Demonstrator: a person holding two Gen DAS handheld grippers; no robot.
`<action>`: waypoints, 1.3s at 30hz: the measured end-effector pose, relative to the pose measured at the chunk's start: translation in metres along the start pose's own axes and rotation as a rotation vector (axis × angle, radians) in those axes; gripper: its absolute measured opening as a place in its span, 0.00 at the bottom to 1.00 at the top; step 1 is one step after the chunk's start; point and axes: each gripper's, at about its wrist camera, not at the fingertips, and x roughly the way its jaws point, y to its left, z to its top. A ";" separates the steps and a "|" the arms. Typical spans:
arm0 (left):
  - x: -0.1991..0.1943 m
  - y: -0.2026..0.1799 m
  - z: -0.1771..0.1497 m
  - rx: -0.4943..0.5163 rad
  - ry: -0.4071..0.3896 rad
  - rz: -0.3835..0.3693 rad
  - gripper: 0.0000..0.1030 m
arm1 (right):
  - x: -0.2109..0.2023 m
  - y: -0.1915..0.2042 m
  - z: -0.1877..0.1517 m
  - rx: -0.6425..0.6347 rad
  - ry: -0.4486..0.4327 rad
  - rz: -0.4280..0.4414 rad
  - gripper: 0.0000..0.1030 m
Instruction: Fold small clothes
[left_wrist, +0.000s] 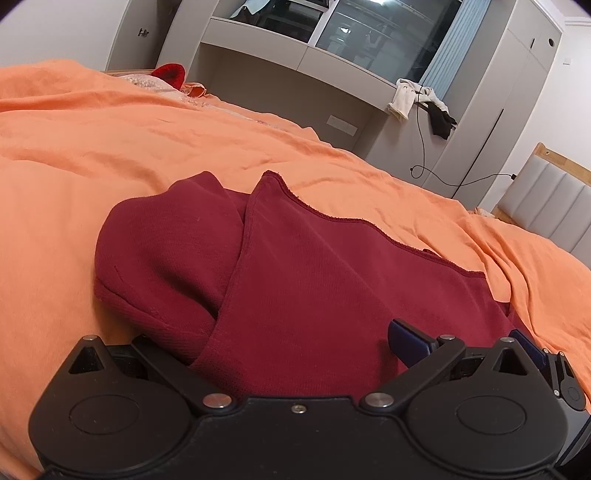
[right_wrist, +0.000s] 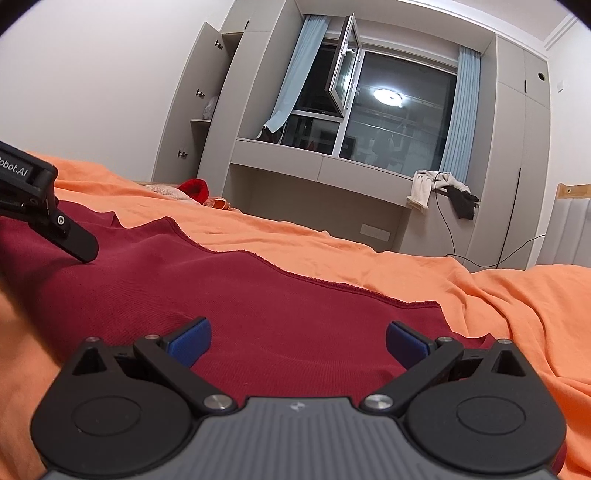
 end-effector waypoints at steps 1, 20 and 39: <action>0.001 -0.001 0.000 0.001 0.000 0.000 0.99 | 0.000 0.000 0.000 0.000 -0.001 -0.001 1.00; 0.000 0.000 0.000 -0.012 -0.008 0.001 0.99 | -0.002 0.000 -0.001 -0.001 -0.005 -0.004 1.00; 0.005 0.000 0.003 -0.012 -0.094 0.121 0.89 | -0.004 0.002 0.001 0.024 0.005 -0.027 1.00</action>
